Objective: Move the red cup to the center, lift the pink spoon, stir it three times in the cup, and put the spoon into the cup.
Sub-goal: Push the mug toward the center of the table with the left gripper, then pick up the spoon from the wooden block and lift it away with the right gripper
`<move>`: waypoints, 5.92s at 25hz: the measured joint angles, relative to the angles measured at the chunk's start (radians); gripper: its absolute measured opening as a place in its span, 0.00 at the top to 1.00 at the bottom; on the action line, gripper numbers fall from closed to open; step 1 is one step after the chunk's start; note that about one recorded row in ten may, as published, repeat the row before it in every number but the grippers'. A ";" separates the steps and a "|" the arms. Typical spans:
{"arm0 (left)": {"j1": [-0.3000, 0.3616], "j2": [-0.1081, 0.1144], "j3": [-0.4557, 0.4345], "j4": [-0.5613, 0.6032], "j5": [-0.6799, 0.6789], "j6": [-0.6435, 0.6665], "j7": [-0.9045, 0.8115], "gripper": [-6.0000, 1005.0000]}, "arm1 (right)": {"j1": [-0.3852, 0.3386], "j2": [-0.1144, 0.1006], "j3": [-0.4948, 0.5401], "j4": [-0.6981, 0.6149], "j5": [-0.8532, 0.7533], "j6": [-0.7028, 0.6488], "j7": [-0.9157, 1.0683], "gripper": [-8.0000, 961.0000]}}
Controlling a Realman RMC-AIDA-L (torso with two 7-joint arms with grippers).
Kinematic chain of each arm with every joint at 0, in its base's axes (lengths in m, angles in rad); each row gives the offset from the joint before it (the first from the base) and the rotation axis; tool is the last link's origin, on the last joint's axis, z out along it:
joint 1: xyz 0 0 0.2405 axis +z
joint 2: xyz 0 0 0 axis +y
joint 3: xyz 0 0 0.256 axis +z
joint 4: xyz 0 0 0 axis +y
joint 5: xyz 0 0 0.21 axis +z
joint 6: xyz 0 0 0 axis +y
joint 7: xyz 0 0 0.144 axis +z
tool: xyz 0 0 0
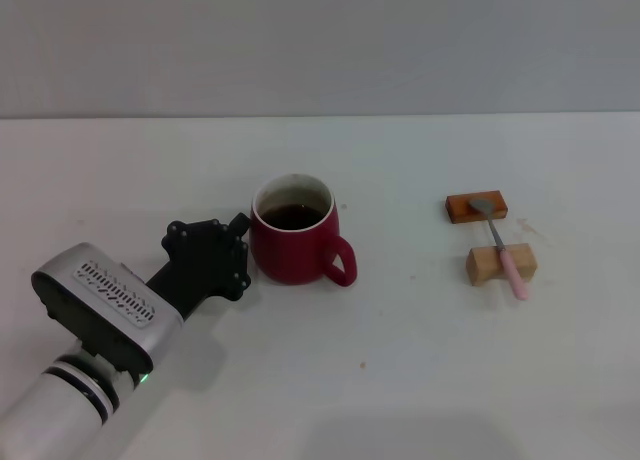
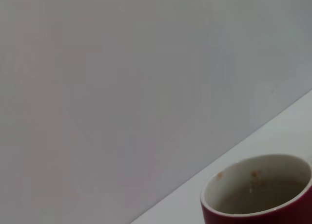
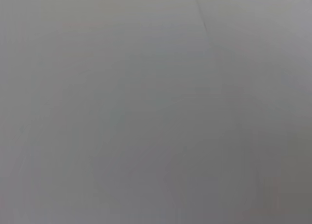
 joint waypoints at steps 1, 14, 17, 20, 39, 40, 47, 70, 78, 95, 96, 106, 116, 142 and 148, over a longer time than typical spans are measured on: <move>0.001 0.000 0.004 -0.002 0.000 0.000 0.000 1.00 | 0.000 0.000 0.000 0.000 0.000 0.000 0.000 0.27; 0.002 0.001 0.020 -0.004 0.000 0.005 0.000 1.00 | 0.001 0.000 -0.002 0.000 0.000 0.000 0.000 0.27; 0.005 0.001 0.018 -0.003 0.000 0.005 0.000 1.00 | 0.001 0.000 -0.002 0.000 0.000 0.000 0.000 0.27; 0.006 0.002 0.014 0.000 -0.002 0.006 0.000 1.00 | 0.001 0.000 -0.002 0.000 0.000 0.000 0.000 0.27; -0.010 0.000 0.059 -0.004 0.001 0.004 0.002 1.00 | 0.003 0.000 -0.014 0.002 0.004 -0.001 0.000 0.27; -0.010 0.000 0.059 -0.004 0.001 0.004 0.002 1.00 | 0.003 0.000 -0.014 0.002 0.004 -0.001 0.000 0.27; 0.027 0.003 -0.011 -0.004 -0.004 0.018 0.010 1.00 | 0.005 0.000 -0.037 0.001 0.001 -0.001 0.000 0.27; 0.180 0.015 -0.538 0.131 -0.007 0.218 -0.283 0.96 | 0.191 -0.001 -0.410 0.005 -0.002 0.096 -0.007 0.27; 0.165 0.014 -0.588 0.130 -0.007 0.194 -0.285 0.82 | 0.222 0.000 -0.454 0.032 -0.008 0.213 -0.008 0.27; 0.130 0.014 -0.616 0.137 -0.008 0.163 -0.279 0.32 | 0.275 -0.001 -0.450 0.060 -0.040 0.385 -0.009 0.27; 0.130 0.014 -0.617 0.137 -0.008 0.163 -0.279 0.29 | 0.279 -0.001 -0.450 0.060 -0.040 0.397 -0.007 0.27; 0.130 0.012 -0.618 0.135 -0.008 0.167 -0.279 0.19 | 0.294 0.000 -0.460 0.074 -0.042 0.428 -0.009 0.28; 0.132 0.012 -0.618 0.137 -0.008 0.167 -0.279 0.19 | 0.302 0.000 -0.462 0.080 -0.056 0.495 -0.005 0.28; 0.130 0.015 -0.618 0.137 -0.008 0.168 -0.280 0.19 | 0.338 0.000 -0.449 0.088 -0.053 0.536 -0.001 0.29; 0.130 0.015 -0.618 0.137 -0.008 0.169 -0.281 0.19 | 0.342 0.000 -0.449 0.085 -0.053 0.548 -0.001 0.39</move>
